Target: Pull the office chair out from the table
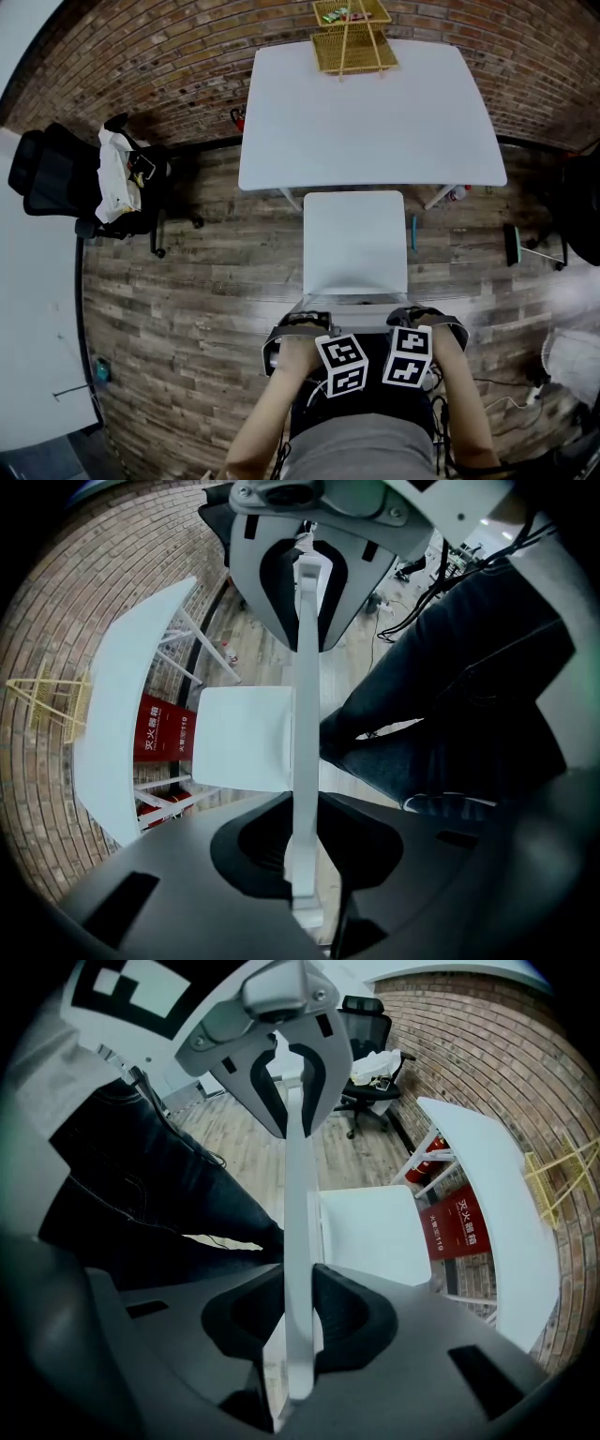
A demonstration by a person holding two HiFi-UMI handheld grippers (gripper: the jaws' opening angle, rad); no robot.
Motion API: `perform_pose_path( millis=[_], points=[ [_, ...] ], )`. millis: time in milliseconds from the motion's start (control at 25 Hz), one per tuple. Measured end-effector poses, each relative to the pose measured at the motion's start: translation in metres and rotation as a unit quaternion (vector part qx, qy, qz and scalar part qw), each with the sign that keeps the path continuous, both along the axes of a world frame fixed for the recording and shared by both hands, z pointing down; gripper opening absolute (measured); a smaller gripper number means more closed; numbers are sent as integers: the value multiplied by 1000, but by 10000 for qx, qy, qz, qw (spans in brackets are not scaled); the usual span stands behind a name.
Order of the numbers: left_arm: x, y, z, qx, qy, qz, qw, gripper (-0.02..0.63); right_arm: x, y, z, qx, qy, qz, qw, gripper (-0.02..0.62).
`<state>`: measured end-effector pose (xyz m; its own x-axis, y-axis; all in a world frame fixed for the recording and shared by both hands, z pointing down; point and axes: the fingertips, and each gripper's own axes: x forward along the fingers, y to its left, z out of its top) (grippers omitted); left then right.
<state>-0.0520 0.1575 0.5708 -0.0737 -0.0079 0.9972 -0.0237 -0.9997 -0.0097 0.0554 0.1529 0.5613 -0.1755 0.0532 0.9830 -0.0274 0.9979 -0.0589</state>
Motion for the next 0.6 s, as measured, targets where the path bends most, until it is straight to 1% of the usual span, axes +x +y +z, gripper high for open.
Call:
perform_pose_path(
  millis=[200, 360, 600],
  points=[
    [0, 9, 1, 8, 10, -14, 10000, 83, 0, 9, 1, 28, -27, 24, 10000, 87],
    [0, 8, 2, 44, 61, -15, 10000, 83, -1, 8, 1, 205, -94, 23, 9997, 87],
    [0, 6, 1, 80, 344, -177, 9992, 86, -2, 7, 1, 330, -238, 97, 9991, 91]
  ],
)
